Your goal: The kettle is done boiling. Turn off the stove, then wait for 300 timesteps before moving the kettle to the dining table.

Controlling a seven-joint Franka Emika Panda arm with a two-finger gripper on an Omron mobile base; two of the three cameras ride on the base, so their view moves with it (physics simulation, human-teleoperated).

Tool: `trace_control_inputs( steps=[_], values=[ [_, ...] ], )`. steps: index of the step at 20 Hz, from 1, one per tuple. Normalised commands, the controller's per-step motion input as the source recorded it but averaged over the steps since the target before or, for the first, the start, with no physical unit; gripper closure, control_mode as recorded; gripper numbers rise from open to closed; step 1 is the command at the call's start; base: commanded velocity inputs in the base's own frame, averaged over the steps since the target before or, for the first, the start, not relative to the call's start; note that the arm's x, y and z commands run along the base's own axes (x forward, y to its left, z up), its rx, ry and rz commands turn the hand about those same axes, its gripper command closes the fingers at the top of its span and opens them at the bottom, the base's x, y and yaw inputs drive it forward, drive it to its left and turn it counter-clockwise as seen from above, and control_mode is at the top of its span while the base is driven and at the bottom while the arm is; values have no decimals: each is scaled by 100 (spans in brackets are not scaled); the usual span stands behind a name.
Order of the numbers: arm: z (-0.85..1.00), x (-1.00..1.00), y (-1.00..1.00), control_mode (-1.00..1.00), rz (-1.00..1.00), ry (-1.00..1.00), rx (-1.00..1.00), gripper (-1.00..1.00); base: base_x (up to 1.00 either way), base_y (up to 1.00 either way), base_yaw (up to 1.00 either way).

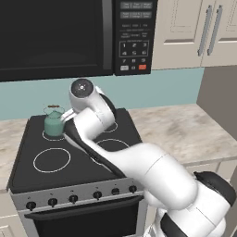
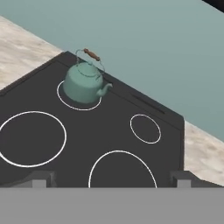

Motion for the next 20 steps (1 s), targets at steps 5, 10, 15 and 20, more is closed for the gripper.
trace_control_inputs(
  steps=[5, 10, 15, 20],
  values=[
    [-12, 60, 0, -100, 0, 3, 0, -100, 0, 0, 0],
    [-7, 59, 0, -100, 0, 0, 0, -100, 0, 0, 0],
    [0, 35, 3, -100, 0, 0, -1, -100, 0, 0, 0],
    [-2, 28, 9, -100, 0, 0, -2, -100, 0, 0, 0]
  ],
)
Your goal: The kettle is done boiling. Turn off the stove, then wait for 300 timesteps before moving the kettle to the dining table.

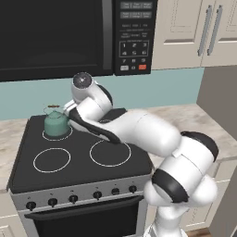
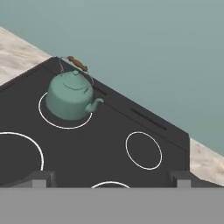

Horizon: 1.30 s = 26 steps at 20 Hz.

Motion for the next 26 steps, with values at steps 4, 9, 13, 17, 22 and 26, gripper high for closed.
trace_control_inputs(
  steps=[4, 9, 13, 17, 22, 26],
  values=[
    [-12, 19, 16, -100, 0, 0, -5, -100, 0, 0, 0],
    [-20, 14, 24, -100, 1, -5, -9, -100, 0, 0, 0],
    [-10, 16, 23, -100, 0, -4, -7, -100, 0, 0, 0],
    [-1, 19, 25, -100, 0, -5, -7, -100, 0, 0, 0],
    [0, 16, 21, -100, 0, -3, -5, -100, 0, 0, 0],
    [0, 18, 17, -100, 0, 0, -2, -100, 0, 0, 0]
  ],
)
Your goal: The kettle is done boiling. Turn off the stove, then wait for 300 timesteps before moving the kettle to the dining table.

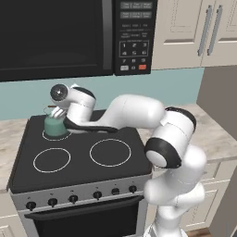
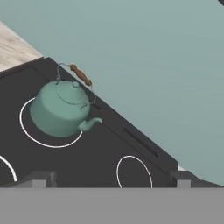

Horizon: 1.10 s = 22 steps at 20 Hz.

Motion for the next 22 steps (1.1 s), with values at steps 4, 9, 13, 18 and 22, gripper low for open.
trace_control_inputs(
  steps=[4, 9, 13, 18, 22],
  values=[
    [0, 10, 3, -100, 0, 1, 0, -100, 0, 0, 0],
    [-6, 17, 0, -100, 0, 0, -2, -100, 0, 0, 0],
    [-16, 18, 1, -100, 0, 0, -3, -100, 0, 0, 0],
    [-28, 20, 1, -100, 1, 0, -6, -100, 0, 0, 0],
    [-14, 17, 2, -100, 0, 0, -5, -100, 0, 0, 0]
  ],
)
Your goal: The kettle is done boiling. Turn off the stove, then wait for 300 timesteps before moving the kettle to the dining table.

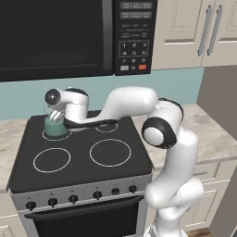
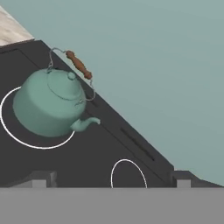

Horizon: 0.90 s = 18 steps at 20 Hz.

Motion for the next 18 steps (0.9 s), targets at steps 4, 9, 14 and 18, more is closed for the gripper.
trace_control_inputs(
  steps=[4, 9, 14, 18],
  values=[
    [-1, 20, 7, -100, 0, -2, -4, -100, 0, 0, 0],
    [-2, 18, 9, -100, 0, -1, -3, -100, 0, 0, 0],
    [-5, 15, 5, -100, 0, 0, -2, -100, 0, 0, 0],
    [-1, 18, 3, -100, 0, 0, -2, -100, 0, 0, 0]
  ],
)
